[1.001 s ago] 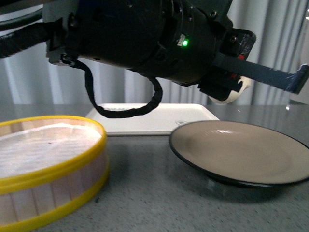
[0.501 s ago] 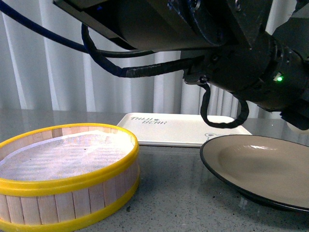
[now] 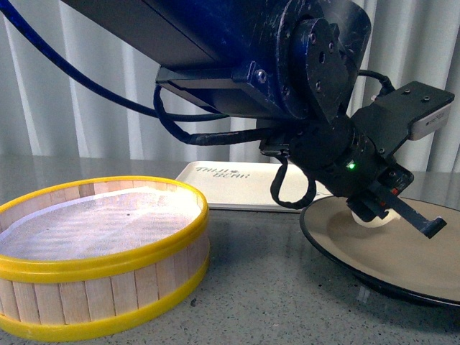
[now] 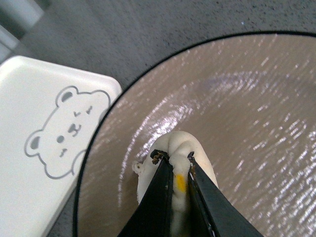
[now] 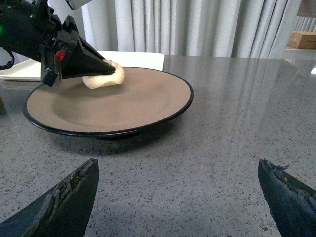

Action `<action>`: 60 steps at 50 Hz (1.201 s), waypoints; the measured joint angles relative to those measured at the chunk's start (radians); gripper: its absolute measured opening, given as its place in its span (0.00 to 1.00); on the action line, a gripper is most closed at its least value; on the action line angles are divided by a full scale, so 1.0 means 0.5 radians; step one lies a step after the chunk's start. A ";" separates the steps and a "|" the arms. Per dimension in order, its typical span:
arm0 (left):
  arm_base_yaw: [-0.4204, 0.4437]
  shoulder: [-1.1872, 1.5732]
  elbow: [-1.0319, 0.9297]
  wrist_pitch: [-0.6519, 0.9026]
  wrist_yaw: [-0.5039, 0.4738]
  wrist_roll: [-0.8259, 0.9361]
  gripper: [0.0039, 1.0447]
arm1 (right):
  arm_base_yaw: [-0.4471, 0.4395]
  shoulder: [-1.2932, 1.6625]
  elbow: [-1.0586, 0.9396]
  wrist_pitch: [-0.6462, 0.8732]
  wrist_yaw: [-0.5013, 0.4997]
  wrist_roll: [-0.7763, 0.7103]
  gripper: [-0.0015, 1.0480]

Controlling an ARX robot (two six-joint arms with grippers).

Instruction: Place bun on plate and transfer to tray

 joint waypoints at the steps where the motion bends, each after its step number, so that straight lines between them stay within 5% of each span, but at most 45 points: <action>1: 0.002 0.000 0.000 -0.006 0.005 -0.007 0.05 | 0.000 0.000 0.000 0.000 0.000 0.000 0.92; 12: 0.003 -0.001 -0.002 -0.004 -0.010 -0.088 0.05 | 0.000 0.000 0.000 0.000 -0.001 0.000 0.92; 15: 0.003 -0.001 -0.004 -0.052 -0.006 -0.097 0.14 | 0.000 0.000 0.000 0.000 0.000 0.000 0.92; 21: -0.002 -0.002 -0.021 -0.098 -0.008 -0.119 0.04 | 0.000 0.000 0.000 0.000 0.000 -0.001 0.92; 33: -0.003 -0.056 -0.043 -0.100 0.011 -0.288 0.47 | 0.000 0.000 0.000 0.000 0.000 0.000 0.92; 49: -0.011 -0.137 -0.045 -0.117 0.057 -0.382 0.90 | 0.000 0.000 0.000 0.000 0.000 0.000 0.92; 60: -0.001 -0.146 -0.037 -0.100 0.011 -0.459 0.94 | 0.000 0.000 0.000 0.000 0.000 0.000 0.92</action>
